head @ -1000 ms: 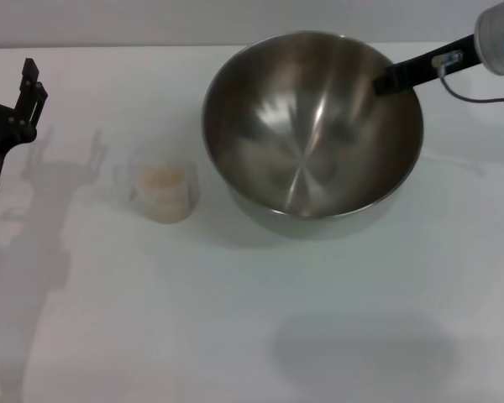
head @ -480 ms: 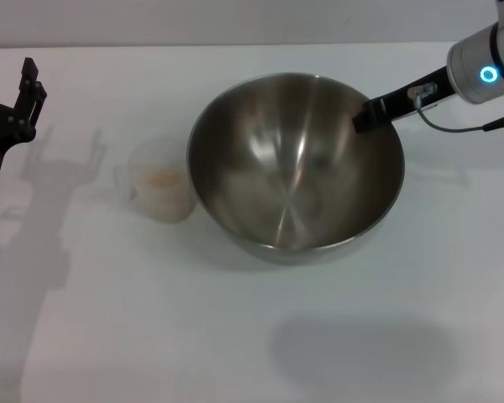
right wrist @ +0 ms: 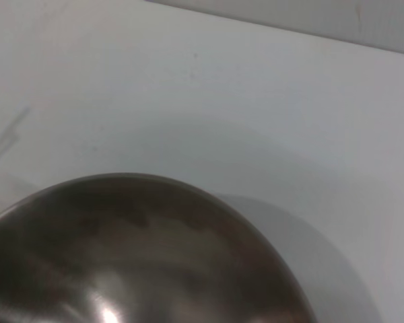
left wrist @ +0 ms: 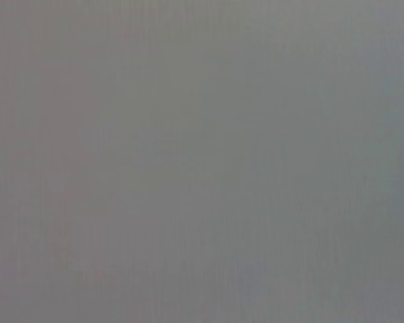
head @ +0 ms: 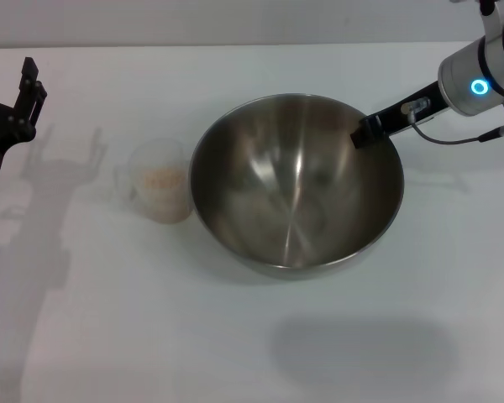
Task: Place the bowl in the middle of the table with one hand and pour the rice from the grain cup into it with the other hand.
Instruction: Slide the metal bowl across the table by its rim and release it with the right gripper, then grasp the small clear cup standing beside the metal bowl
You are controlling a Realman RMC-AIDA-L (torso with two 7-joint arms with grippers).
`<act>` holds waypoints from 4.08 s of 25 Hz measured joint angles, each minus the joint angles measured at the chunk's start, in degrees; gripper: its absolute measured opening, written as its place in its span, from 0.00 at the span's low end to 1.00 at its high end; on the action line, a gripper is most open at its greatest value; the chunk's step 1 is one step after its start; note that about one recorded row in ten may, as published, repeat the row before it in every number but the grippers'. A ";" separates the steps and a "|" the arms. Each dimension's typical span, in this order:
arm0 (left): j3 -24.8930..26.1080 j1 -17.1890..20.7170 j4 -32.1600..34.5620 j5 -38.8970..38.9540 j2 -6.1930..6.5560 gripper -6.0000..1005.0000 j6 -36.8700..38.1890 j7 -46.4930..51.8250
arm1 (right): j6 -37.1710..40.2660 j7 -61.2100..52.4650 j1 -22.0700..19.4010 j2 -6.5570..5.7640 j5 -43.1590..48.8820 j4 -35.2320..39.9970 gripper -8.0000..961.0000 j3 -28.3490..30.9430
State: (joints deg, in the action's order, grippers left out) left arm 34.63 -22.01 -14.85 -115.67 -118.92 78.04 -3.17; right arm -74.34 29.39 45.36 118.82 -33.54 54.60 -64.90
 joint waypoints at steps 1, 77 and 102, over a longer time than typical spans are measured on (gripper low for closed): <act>0.00 0.01 0.00 0.00 0.00 0.74 0.00 0.00 | 0.00 -0.02 0.04 0.00 0.00 -0.04 0.11 0.00; -17.45 10.33 -2.70 -0.43 -0.08 0.74 0.19 0.11 | 155.99 -26.14 -20.67 0.36 4.71 -36.33 0.57 -42.48; -16.52 5.52 -3.24 -0.01 -0.18 0.74 -10.01 0.09 | 156.85 -26.18 -21.18 0.26 4.71 -36.85 0.57 -40.74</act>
State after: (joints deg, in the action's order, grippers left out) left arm 18.10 -16.49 -18.09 -115.67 -119.09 68.03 -3.08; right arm 82.51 3.21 24.18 119.09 -28.83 17.75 -105.64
